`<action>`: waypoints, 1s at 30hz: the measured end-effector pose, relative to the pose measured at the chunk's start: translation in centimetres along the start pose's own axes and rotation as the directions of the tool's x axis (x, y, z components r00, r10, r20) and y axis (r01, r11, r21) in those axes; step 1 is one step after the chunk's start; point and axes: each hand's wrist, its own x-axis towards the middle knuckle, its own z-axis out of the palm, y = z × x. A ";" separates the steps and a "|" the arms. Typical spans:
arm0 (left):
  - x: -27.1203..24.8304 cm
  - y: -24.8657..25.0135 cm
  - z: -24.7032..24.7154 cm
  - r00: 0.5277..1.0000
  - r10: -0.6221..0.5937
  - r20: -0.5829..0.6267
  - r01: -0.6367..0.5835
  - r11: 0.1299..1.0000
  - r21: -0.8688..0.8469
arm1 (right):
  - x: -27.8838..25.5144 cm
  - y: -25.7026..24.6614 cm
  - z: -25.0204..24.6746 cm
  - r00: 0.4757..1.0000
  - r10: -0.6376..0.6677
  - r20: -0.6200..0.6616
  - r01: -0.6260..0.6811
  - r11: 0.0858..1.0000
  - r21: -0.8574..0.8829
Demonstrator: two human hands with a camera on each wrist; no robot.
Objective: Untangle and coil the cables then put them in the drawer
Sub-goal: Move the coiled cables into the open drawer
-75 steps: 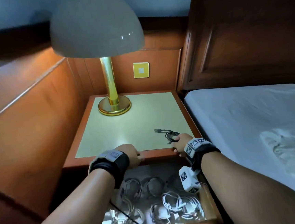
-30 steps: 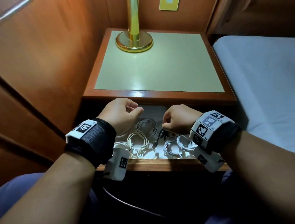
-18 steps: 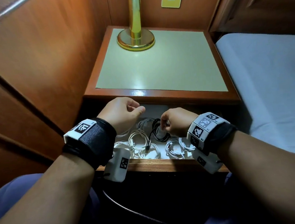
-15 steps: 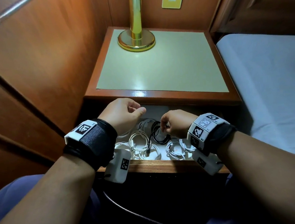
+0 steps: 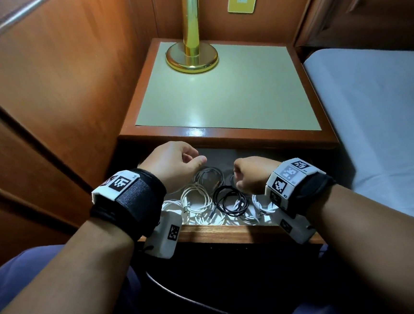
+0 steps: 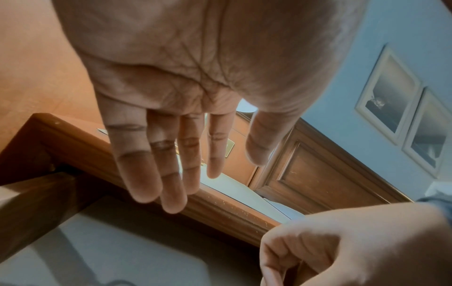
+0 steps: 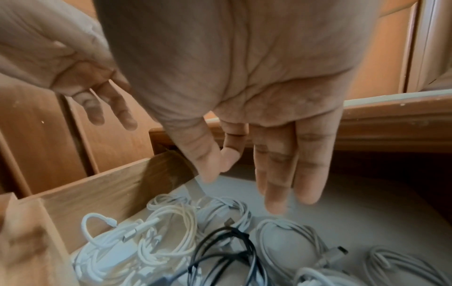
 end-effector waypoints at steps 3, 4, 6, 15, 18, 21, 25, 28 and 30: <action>-0.1 0.1 0.1 1.000 0.015 0.004 -0.015 0.999 0.030 | -1.0 0.1 -0.5 0.999 -0.053 -0.003 0.054 0.998 0.044; -0.1 0.1 0.2 1.000 0.018 0.007 -0.018 0.999 0.043 | -1.3 0.2 -0.5 0.998 -0.063 0.000 0.063 0.997 0.048; 0.0 0.1 0.5 0.999 0.024 0.035 -0.027 0.995 0.092 | -1.8 0.6 -0.2 0.998 -0.068 0.015 0.068 0.997 0.030; -0.2 0.9 4.9 0.932 0.040 0.359 -0.160 0.937 0.310 | -4.4 2.7 1.7 0.983 -0.085 0.162 0.097 0.993 -0.068; -0.5 1.2 6.9 0.887 0.078 0.455 -0.261 0.898 0.355 | -4.8 2.5 3.2 0.965 -0.131 0.226 0.154 0.984 -0.089; -0.6 1.1 8.5 0.840 0.046 0.540 -0.290 0.879 0.377 | -4.6 2.6 4.9 0.957 -0.164 0.240 0.195 0.974 -0.111; -0.5 0.8 9.3 0.825 0.035 0.563 -0.289 0.883 0.369 | -4.1 2.7 6.2 0.958 -0.162 0.235 0.211 0.957 -0.197; -0.3 0.6 9.6 0.824 0.019 0.566 -0.294 0.869 0.399 | -3.7 2.5 6.7 0.951 -0.196 0.239 0.256 0.933 -0.253; -0.3 0.6 9.8 0.806 -0.014 0.592 -0.294 0.858 0.421 | -3.4 2.3 7.0 0.944 -0.217 0.247 0.277 0.931 -0.239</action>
